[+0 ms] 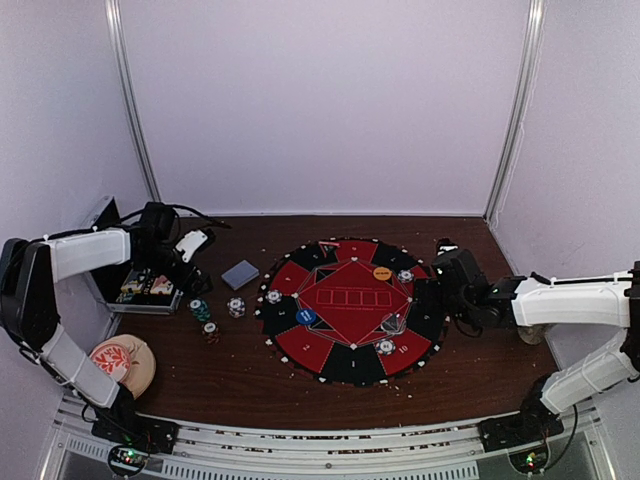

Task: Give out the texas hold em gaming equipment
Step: Pick up the pile of poker chips from the pile of poker chips.

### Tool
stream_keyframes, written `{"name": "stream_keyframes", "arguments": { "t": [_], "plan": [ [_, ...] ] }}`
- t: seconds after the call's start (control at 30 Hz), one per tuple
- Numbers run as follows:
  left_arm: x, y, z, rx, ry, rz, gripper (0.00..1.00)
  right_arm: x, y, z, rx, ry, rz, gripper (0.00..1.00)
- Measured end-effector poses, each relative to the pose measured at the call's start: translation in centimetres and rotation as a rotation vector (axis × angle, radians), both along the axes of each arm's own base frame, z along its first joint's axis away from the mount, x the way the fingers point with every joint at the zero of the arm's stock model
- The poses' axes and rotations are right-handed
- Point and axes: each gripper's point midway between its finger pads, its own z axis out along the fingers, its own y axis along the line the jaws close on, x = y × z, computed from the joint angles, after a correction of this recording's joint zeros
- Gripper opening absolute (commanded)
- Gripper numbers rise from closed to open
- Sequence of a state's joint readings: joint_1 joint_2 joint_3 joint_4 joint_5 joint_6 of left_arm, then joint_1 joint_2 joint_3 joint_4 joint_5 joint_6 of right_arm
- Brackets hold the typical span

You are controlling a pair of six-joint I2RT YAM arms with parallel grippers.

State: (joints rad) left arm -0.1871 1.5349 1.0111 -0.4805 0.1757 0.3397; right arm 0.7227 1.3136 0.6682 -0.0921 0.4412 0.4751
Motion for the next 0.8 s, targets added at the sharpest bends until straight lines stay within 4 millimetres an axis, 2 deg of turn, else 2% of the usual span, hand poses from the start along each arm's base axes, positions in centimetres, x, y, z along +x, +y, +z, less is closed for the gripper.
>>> {"name": "stream_keyframes", "arguments": {
  "t": [0.4, 0.8],
  "plan": [
    [-1.9, 1.2, -1.7, 0.012, 0.024, -0.006, 0.90, 0.0, 0.1, -0.5, -0.011, 0.011, 0.002, 0.98],
    [-3.1, 1.2, -2.5, -0.002, 0.039, -0.040, 0.84, 0.0, 0.1, -0.5, -0.011, 0.011, 0.004, 0.98]
  ]
}}
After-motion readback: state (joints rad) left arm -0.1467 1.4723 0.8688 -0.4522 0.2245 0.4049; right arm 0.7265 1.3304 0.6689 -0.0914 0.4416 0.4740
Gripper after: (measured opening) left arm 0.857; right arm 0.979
